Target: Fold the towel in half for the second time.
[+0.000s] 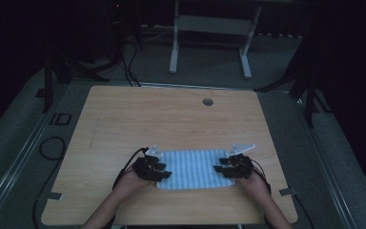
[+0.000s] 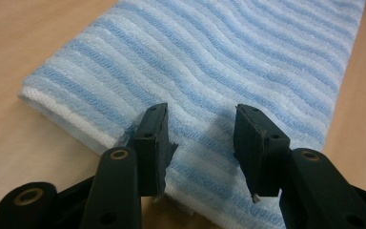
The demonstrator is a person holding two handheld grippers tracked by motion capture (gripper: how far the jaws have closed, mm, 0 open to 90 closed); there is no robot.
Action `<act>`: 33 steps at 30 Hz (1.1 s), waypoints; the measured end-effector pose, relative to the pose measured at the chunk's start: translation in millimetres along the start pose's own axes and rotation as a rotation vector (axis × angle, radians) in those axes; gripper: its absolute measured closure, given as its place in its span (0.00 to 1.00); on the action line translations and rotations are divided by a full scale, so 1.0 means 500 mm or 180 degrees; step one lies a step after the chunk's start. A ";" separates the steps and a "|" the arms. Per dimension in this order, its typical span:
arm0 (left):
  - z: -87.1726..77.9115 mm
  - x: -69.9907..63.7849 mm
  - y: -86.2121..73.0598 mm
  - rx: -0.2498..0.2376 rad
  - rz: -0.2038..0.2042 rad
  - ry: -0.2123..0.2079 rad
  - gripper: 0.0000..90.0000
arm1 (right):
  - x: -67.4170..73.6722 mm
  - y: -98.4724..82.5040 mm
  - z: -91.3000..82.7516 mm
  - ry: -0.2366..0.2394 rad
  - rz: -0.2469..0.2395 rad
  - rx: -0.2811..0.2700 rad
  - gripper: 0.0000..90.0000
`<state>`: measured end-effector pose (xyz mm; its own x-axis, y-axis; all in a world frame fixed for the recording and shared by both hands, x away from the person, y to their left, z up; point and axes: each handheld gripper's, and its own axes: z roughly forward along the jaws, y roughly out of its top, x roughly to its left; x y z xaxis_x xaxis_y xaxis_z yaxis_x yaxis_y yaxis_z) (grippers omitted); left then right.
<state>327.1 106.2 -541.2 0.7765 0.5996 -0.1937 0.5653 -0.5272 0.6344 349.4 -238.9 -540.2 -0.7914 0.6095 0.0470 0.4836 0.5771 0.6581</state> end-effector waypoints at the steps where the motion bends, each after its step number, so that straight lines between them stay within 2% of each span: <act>1: 0.000 0.000 0.000 0.0000 0.0000 0.0000 0.62 | 0.000 0.000 0.000 0.0000 0.0000 0.0000 0.61; 2: -0.001 0.017 0.005 0.0016 -0.0044 0.0010 0.62 | -0.010 0.016 0.013 0.0008 0.0017 0.0001 0.61; 7: -0.002 0.040 0.014 0.0048 -0.0043 0.0083 0.62 | -0.027 0.042 0.037 0.0020 0.0074 -0.0020 0.61; 8: -0.002 0.057 0.016 0.0019 -0.0118 0.0028 0.62 | -0.037 0.054 0.047 0.0040 0.0129 -0.0023 0.60; 10: -0.002 0.065 0.018 0.0008 -0.0141 0.0030 0.62 | -0.046 0.066 0.056 0.0045 0.0150 -0.0005 0.60; 15: -0.002 0.099 0.033 0.0022 -0.0207 0.0138 0.62 | -0.056 0.090 0.075 0.0021 0.0142 0.0011 0.60; 16: -0.001 0.109 0.039 0.0032 -0.0219 0.0209 0.62 | -0.060 0.100 0.083 0.0001 0.0157 0.0015 0.60; 23: 0.001 0.128 0.049 -0.0027 -0.0302 0.0278 0.60 | -0.074 0.119 0.100 -0.0042 0.0244 -0.0001 0.59; 24: -0.001 0.125 0.048 -0.0040 -0.0292 0.0273 0.60 | -0.074 0.121 0.100 -0.0045 0.0243 -0.0005 0.56; 25: -0.002 0.124 0.048 -0.0049 -0.0291 0.0282 0.58 | -0.072 0.123 0.098 -0.0015 0.0246 -0.0013 0.52; 28: -0.014 0.113 0.042 -0.0153 -0.0307 0.0297 0.51 | -0.066 0.120 0.088 -0.0055 0.0195 -0.0055 0.44; 31: -0.027 0.104 0.032 -0.0200 -0.0304 0.0273 0.35 | -0.063 0.109 0.070 -0.0059 0.0246 -0.0184 0.35; 33: -0.033 0.098 0.020 -0.0226 -0.0239 0.0296 0.24 | -0.062 0.097 0.058 -0.0004 0.0270 -0.0257 0.26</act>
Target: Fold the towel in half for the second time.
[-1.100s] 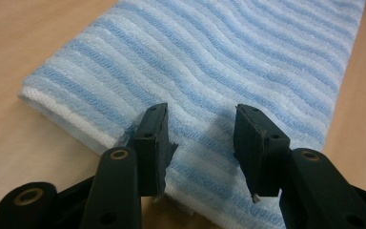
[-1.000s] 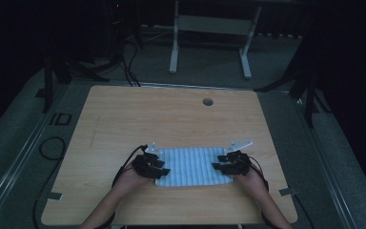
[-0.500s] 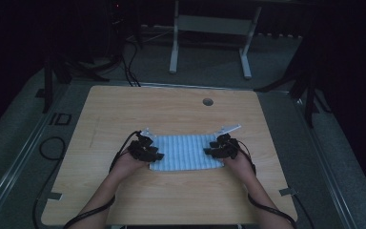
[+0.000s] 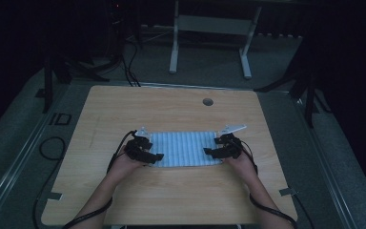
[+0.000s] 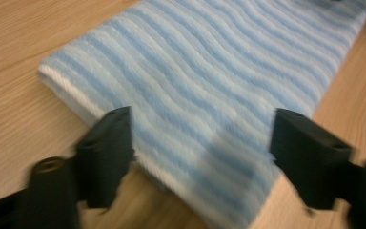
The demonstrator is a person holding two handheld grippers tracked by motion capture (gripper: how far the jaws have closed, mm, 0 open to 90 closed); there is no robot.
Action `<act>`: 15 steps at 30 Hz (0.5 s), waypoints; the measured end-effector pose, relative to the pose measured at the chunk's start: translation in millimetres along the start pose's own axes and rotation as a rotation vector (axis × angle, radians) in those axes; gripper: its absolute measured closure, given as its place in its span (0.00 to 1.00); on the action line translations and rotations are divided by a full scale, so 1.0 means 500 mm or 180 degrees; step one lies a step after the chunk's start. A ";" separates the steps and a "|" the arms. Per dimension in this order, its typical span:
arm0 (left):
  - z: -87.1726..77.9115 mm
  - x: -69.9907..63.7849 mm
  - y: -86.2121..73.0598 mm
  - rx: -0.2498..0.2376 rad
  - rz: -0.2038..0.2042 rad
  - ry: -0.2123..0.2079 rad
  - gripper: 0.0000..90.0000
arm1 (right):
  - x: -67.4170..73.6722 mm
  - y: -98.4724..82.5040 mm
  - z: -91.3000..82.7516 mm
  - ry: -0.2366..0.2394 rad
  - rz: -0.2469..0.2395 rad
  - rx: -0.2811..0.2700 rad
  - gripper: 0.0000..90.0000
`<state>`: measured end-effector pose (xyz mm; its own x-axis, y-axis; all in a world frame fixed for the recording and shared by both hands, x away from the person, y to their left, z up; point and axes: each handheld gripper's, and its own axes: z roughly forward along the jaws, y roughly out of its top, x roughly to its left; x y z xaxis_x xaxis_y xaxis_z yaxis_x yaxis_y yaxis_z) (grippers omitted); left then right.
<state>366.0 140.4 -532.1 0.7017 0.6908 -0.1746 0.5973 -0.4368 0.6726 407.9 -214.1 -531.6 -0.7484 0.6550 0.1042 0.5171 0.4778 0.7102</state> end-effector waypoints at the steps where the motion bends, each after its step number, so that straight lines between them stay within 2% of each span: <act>1: -0.003 -0.002 -0.007 -0.0022 -0.0012 0.0033 0.18 | 0.002 -0.007 -0.007 -0.0004 0.0000 -0.0017 0.21; 3: -0.011 -0.005 -0.022 -0.0099 -0.0054 0.0062 0.15 | 0.003 -0.023 -0.021 0.0077 0.0005 -0.0084 0.17; 5: -0.018 -0.009 -0.038 -0.0149 -0.0061 0.0090 0.07 | 0.004 -0.041 -0.034 0.0064 0.0003 -0.0133 0.15; 6: -0.022 -0.011 -0.045 -0.0164 -0.0052 0.0130 0.06 | 0.004 -0.049 -0.040 0.0051 -0.0020 -0.0162 0.15; 9: -0.039 -0.018 -0.068 -0.0268 -0.0036 0.0243 0.02 | 0.007 -0.076 -0.064 -0.0059 -0.0066 -0.0257 0.14; 11: -0.051 -0.018 -0.085 -0.0348 -0.0084 0.0253 0.02 | 0.007 -0.095 -0.082 -0.0143 -0.0104 -0.0300 0.14; 12: -0.056 -0.017 -0.093 -0.0360 -0.0088 0.0258 0.02 | 0.005 -0.105 -0.091 -0.0167 -0.0102 -0.0325 0.14; 15: -0.072 -0.013 -0.115 -0.0405 -0.0098 0.0388 0.02 | -0.003 -0.133 -0.113 -0.0251 -0.0070 -0.0360 0.13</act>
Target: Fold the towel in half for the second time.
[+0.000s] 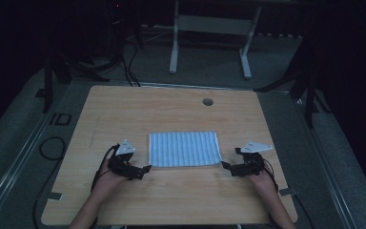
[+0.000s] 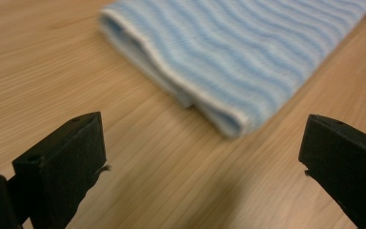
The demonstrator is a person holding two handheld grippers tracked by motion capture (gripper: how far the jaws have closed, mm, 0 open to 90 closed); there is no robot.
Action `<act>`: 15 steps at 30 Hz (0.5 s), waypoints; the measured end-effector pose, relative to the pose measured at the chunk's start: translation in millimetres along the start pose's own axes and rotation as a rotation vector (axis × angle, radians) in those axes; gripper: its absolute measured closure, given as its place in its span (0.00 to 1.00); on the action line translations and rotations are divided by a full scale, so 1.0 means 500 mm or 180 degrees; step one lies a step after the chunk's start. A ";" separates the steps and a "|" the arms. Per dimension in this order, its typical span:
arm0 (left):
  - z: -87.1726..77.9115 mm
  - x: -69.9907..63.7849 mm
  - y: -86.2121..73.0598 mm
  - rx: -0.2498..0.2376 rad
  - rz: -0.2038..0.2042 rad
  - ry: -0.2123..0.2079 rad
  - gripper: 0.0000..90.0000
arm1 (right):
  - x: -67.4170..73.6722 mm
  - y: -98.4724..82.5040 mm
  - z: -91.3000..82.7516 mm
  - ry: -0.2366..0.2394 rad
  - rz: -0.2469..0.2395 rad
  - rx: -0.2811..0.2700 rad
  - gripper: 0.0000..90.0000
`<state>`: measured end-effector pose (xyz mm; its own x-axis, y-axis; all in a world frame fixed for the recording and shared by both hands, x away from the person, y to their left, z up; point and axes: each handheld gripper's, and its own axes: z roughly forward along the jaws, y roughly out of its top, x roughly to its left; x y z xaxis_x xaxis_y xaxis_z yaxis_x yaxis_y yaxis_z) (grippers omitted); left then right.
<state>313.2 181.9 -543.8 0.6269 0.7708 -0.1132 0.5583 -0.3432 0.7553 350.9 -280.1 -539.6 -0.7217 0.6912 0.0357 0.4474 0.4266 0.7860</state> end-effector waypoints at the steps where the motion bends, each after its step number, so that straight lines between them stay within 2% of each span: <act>1: -0.007 0.004 -0.006 -0.0001 -0.0036 -0.0003 0.02 | -0.003 -0.008 -0.008 -0.0027 0.0027 -0.0016 0.13; 3: -0.019 0.011 -0.017 -0.0016 -0.0099 0.0006 0.02 | -0.008 -0.023 -0.023 -0.0059 0.0093 -0.0039 0.13; 9: -0.050 0.017 -0.051 0.0020 -0.0132 0.0124 0.02 | -0.008 -0.057 -0.060 -0.0101 0.0155 -0.0047 0.13; 13: -0.070 0.018 -0.073 0.0013 -0.0180 0.0170 0.02 | -0.001 -0.069 -0.076 -0.0122 0.0131 -0.0026 0.13; 15: -0.076 0.021 -0.085 0.0033 -0.0259 0.0132 0.02 | 0.008 -0.082 -0.091 -0.0176 0.0139 0.0011 0.13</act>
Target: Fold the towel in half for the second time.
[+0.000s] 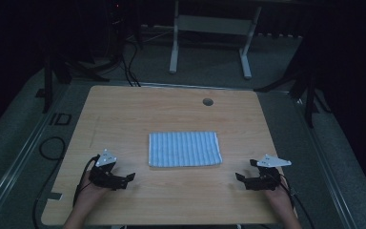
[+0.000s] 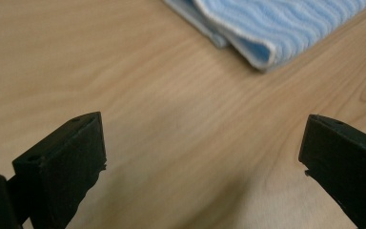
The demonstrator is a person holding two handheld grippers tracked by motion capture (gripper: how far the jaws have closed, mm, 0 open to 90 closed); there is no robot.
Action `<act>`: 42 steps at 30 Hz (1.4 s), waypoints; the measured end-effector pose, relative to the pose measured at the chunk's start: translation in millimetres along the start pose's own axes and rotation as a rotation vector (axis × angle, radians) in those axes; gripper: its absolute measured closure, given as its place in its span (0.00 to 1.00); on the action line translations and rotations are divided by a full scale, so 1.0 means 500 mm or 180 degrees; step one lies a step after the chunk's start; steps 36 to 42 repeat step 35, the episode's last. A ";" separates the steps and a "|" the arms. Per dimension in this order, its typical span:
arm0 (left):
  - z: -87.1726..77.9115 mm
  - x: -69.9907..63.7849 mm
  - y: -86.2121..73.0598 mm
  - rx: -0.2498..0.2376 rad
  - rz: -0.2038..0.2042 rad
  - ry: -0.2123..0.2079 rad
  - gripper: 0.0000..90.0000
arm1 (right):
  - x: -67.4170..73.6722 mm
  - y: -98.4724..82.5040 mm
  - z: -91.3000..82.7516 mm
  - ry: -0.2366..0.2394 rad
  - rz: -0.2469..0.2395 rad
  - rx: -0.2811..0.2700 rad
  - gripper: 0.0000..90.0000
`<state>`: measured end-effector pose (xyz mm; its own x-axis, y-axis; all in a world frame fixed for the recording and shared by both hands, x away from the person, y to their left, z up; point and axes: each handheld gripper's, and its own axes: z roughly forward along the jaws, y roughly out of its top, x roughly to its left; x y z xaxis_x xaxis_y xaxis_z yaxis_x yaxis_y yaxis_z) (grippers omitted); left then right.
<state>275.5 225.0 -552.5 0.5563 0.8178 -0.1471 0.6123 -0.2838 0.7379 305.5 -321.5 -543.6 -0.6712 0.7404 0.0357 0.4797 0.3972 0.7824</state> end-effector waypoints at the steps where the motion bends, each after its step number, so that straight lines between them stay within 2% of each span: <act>1: -0.003 0.001 -0.006 -0.0003 -0.0008 0.0002 0.02 | 0.002 -0.004 -0.005 -0.0008 0.0007 0.0004 0.13; 3: -0.010 0.001 -0.014 0.0001 0.0000 0.0070 0.02 | 0.006 -0.011 -0.015 -0.0018 0.0030 -0.0016 0.13; 7: -0.027 0.004 -0.027 -0.0081 -0.0042 0.0105 0.02 | 0.013 -0.029 -0.036 -0.0074 0.0064 -0.0030 0.13; 9: -0.030 0.005 -0.034 -0.0064 -0.0055 0.0113 0.02 | 0.016 -0.039 -0.046 -0.0112 0.0050 -0.0016 0.13; 14: -0.042 0.004 -0.044 -0.0082 -0.0065 0.0198 0.02 | 0.016 -0.062 -0.073 -0.0256 0.0082 -0.0097 0.13; 17: -0.053 0.006 -0.050 -0.0125 -0.0101 0.0272 0.02 | 0.009 -0.069 -0.084 -0.0342 0.0151 -0.0144 0.13; 20: -0.059 0.011 -0.057 -0.0158 -0.0193 0.0294 0.02 | 0.001 -0.073 -0.084 -0.0389 0.0167 -0.0093 0.13; 22: -0.063 0.015 -0.059 -0.0205 -0.0208 0.0335 0.02 | -0.001 -0.076 -0.084 -0.0417 0.0168 -0.0070 0.13; 25: -0.066 0.022 -0.063 -0.0267 -0.0248 0.0415 0.02 | -0.005 -0.074 -0.090 -0.0432 0.0214 -0.0168 0.13; 28: -0.068 0.024 -0.067 -0.0319 -0.0279 0.0457 0.02 | -0.007 -0.077 -0.090 -0.0485 0.0219 -0.0185 0.13; 42: -0.065 0.022 -0.069 -0.0309 -0.0298 0.0428 0.02 | -0.007 -0.078 -0.089 -0.0471 0.0180 -0.0174 0.13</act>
